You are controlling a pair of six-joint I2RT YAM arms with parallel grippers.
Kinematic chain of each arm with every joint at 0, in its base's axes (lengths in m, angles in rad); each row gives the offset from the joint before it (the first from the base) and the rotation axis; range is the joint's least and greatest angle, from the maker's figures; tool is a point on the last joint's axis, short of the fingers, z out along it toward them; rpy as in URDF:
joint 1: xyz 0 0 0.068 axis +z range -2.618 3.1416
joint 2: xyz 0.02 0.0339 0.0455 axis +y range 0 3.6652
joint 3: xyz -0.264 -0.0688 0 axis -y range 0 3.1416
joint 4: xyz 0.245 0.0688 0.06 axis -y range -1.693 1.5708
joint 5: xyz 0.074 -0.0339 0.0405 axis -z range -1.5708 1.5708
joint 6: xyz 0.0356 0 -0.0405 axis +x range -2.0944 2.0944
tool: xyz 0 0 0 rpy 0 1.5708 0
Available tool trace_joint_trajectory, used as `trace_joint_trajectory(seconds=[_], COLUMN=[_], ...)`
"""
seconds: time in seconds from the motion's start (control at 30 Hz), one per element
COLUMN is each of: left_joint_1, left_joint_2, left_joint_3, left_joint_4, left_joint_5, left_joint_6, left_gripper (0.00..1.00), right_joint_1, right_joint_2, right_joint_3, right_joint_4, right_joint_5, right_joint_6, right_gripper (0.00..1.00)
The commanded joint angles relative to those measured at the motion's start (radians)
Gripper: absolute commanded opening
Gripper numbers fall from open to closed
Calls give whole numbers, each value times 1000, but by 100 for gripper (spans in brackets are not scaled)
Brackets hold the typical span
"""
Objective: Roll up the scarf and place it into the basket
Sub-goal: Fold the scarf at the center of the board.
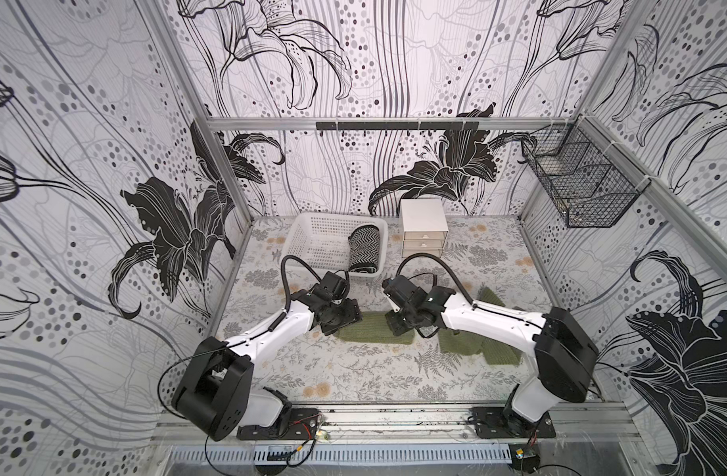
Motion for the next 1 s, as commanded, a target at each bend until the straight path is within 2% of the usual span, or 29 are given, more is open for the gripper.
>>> trace_joint_trajectory(seconds=[0.0, 0.3, 0.43, 0.5, 0.57, 0.63, 0.83, 0.97], left_joint_1=[-16, -27, -27, -28, -28, -28, -27, -28], left_joint_2=[35, 15, 40, 70, 91, 92, 47, -6], left_joint_3=[8, 27, 28, 27, 19, 16, 50, 63], left_joint_4=[44, -28, -29, -11, 19, 41, -6, -46], left_joint_5=[-41, -129, -147, -141, -137, -139, -171, -171], left_joint_6=[-45, -10, 10, 13, 10, 6, 30, 42], left_gripper=[72, 71, 65, 56, 37, 12, 0, 0], right_joint_1=[-22, -54, -57, -57, -58, -63, -77, -82], right_joint_2=[-53, -120, -108, -106, -112, -117, -129, -132], right_joint_3=[-28, -92, -97, -96, -100, -106, -127, -129], right_joint_4=[-75, -75, -62, -61, -61, -62, -54, -54], right_joint_5=[79, 89, 84, 86, 92, 95, 98, 101], right_joint_6=[3, 14, 18, 20, 22, 23, 27, 24], right_gripper=[19, 20, 19, 19, 20, 19, 20, 19])
